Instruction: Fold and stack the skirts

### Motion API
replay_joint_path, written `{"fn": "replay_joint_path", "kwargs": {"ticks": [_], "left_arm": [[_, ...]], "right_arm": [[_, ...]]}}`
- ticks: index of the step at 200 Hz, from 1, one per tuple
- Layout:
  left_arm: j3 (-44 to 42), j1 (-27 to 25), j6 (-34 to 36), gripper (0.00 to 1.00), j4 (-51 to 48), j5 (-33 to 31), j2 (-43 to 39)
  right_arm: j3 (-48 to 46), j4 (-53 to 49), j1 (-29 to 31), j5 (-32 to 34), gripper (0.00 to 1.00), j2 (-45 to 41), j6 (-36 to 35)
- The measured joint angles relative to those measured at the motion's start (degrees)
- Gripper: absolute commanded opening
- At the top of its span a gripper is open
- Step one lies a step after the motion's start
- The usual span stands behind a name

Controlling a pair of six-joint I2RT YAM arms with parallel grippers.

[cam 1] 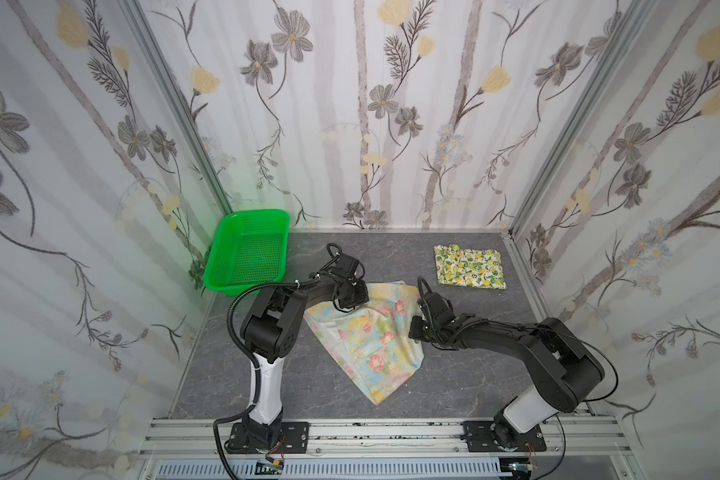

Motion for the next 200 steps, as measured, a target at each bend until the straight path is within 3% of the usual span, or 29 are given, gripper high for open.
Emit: {"fn": "replay_joint_path", "kwargs": {"ticks": [34,68,102,138,171,200], "left_arm": [[9.9,0.0,2.8,0.20,1.0,-0.3,6.6],[11.5,0.0,5.2,0.24,-1.9,-3.3,1.9],[2.8,-0.1,5.2,0.29,-1.0,-4.3,-11.5],[-11.0,-2.4,1.2,0.29,-2.3,-5.2,-20.6],[-19.9,-3.3,-2.6,0.28,-2.7,-7.8,-24.4],[-21.6,-3.3,-3.8,0.27,-2.6,-9.9,-23.6]], "right_arm": [[0.5,-4.2,5.4,-5.2,0.00,-2.3,3.7],[5.3,-7.0,3.8,-7.2,0.01,-7.0,4.0],[9.9,-7.8,-2.5,-7.3,0.01,-7.2,0.2],[13.8,-9.6,-8.2,-6.2,0.00,0.0,-4.9],[17.0,-9.5,-10.0,-5.5,0.00,6.3,-8.5],[17.7,-8.6,-10.2,-5.5,0.00,10.1,-9.8]]}}
